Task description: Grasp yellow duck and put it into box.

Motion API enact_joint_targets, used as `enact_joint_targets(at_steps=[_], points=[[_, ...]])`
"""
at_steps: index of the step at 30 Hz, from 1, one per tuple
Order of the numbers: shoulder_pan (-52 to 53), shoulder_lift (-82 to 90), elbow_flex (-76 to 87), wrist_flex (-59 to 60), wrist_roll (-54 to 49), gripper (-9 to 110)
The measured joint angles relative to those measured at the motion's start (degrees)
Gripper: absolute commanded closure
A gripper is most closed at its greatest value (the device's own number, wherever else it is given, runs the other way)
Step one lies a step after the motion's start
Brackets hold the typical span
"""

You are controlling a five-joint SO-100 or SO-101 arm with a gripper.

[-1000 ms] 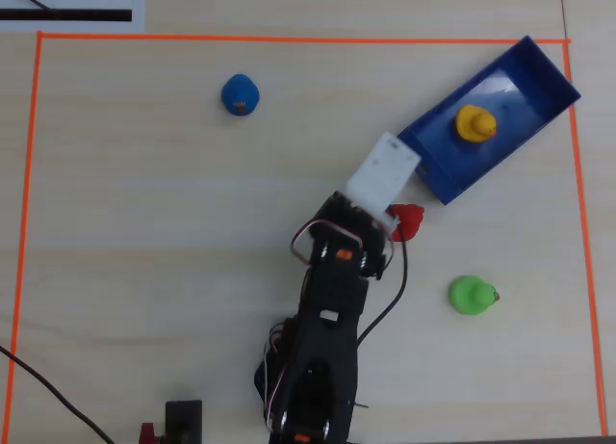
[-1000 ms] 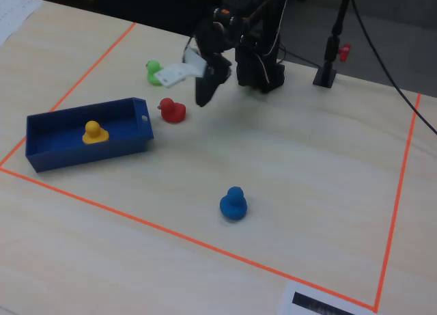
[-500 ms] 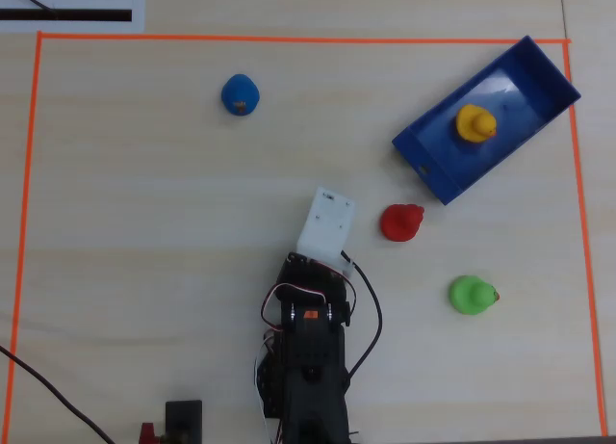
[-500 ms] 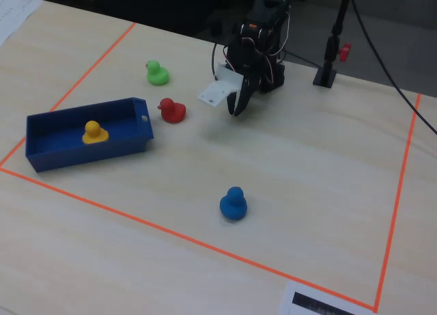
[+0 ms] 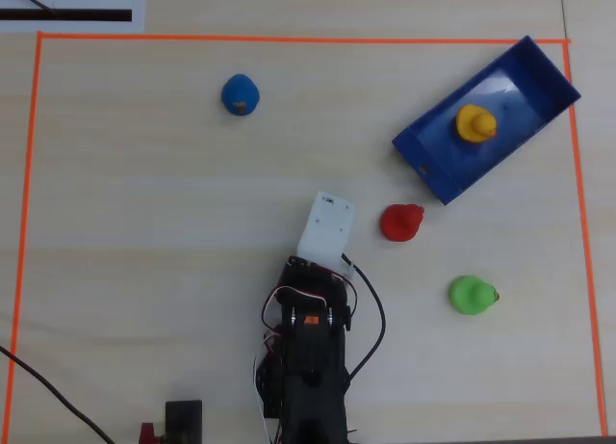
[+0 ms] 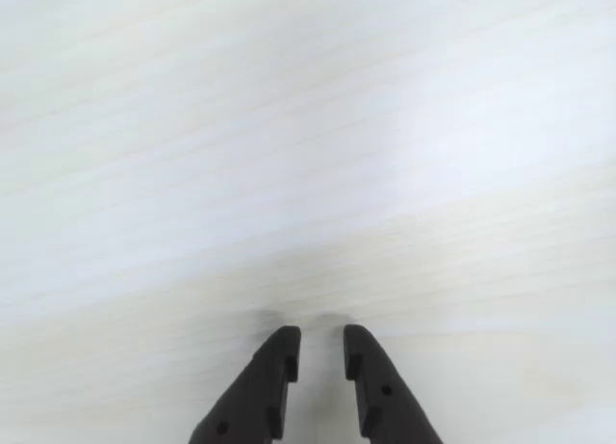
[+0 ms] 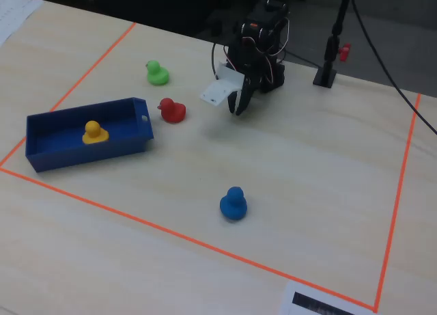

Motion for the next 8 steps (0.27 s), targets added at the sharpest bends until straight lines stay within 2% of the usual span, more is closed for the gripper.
enact_joint_targets(at_steps=[8], points=[[0.26, 0.00, 0.00, 0.00, 0.00, 98]])
